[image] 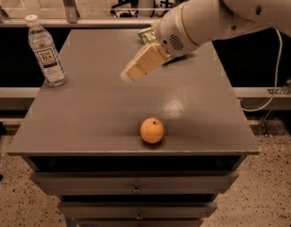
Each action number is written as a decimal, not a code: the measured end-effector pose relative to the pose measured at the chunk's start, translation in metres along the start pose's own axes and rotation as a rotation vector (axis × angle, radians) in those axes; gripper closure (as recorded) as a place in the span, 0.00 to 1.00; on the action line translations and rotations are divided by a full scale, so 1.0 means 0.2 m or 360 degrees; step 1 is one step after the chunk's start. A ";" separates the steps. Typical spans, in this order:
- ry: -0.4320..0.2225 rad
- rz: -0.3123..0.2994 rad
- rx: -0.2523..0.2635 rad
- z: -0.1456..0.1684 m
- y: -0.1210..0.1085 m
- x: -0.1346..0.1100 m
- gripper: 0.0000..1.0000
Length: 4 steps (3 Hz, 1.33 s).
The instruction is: Move blue plastic bottle near green jalapeno chip bag
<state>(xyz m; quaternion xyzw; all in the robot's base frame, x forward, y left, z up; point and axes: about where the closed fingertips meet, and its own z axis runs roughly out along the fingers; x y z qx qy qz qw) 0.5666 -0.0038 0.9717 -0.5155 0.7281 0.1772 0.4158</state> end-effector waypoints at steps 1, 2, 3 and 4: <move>-0.0154 0.0085 0.0024 0.18 0.01 -0.14 0.00; -0.0154 0.0085 0.0023 0.18 0.01 -0.14 0.00; -0.0247 0.0052 -0.0069 0.35 0.06 -0.21 0.00; -0.0360 0.0046 -0.0180 0.58 0.11 -0.30 0.00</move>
Offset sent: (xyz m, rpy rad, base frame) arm 0.0126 0.0360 -0.0033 0.0849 0.0041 -0.0146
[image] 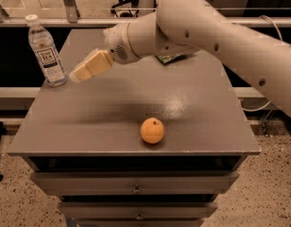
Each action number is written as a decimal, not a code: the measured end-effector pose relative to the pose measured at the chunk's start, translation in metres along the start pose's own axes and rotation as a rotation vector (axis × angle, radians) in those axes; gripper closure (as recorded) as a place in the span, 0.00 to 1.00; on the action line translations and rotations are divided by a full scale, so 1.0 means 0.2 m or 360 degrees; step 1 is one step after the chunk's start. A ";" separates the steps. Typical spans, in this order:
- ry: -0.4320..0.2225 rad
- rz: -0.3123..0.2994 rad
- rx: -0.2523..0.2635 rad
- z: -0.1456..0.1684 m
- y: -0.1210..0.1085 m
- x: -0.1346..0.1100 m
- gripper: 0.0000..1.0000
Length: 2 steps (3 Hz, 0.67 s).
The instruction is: Move blue plastic bottle near green jalapeno chip bag
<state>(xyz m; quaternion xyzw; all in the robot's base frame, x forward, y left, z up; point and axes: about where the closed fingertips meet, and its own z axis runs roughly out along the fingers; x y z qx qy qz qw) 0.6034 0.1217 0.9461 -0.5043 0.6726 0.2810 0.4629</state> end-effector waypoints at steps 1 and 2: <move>-0.0102 0.0006 -0.0088 0.21 0.03 -0.04 0.00; -0.0186 0.0020 -0.0150 0.40 0.05 -0.07 0.00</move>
Offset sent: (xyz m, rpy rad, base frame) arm 0.0348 0.1201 -0.0368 0.1956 0.0202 0.1279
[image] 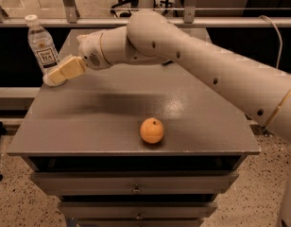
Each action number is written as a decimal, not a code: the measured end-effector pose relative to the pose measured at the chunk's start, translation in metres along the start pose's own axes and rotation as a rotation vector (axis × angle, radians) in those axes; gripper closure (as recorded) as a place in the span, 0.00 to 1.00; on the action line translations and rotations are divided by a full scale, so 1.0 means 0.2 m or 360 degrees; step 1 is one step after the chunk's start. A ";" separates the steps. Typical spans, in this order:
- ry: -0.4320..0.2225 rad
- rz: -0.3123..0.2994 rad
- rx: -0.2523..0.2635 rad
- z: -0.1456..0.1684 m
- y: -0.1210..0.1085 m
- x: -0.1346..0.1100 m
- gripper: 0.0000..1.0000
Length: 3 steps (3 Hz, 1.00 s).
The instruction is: Move blue plastic bottle near green jalapeno chip bag
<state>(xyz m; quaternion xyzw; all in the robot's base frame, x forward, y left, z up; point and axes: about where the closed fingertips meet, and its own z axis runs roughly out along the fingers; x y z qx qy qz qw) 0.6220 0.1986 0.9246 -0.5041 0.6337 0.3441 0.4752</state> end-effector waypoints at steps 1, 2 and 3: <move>-0.0087 0.0011 -0.0044 0.18 0.00 -0.02 0.00; -0.0173 0.0020 -0.0066 0.33 -0.02 -0.04 0.00; -0.0245 0.0027 -0.0070 0.43 -0.04 -0.06 0.15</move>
Offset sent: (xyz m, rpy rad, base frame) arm 0.0393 0.0908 -0.0195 0.1812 -0.0119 0.0469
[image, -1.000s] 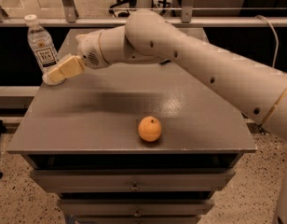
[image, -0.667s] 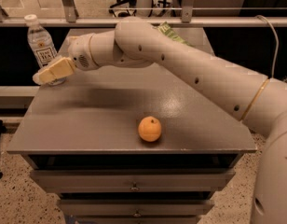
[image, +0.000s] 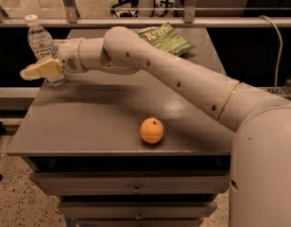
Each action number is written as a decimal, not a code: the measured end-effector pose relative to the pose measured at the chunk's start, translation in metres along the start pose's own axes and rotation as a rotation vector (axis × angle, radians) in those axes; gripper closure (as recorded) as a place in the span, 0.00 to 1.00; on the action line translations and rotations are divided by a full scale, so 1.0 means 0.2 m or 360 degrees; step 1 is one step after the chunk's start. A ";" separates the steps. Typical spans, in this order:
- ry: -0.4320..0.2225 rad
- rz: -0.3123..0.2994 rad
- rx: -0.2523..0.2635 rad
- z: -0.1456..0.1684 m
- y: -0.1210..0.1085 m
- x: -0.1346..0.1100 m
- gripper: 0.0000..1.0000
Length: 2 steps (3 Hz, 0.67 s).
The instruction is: Move blue plastic bottle near green jalapeno chip bag
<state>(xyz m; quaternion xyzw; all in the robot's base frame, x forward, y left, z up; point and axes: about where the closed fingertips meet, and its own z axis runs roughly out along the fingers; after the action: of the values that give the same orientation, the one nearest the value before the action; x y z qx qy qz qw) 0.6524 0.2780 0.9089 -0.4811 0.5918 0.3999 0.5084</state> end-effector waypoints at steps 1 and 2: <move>-0.0050 -0.0006 0.0013 0.06 -0.02 -0.01 0.39; -0.0065 -0.0013 0.0049 0.05 -0.05 -0.01 0.62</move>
Offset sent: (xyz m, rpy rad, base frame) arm 0.0229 -0.0065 0.0012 0.0440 -0.0370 -0.0693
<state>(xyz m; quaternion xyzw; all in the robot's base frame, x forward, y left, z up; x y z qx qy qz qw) 0.6650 0.2848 0.9088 -0.4674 0.5853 0.3984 0.5294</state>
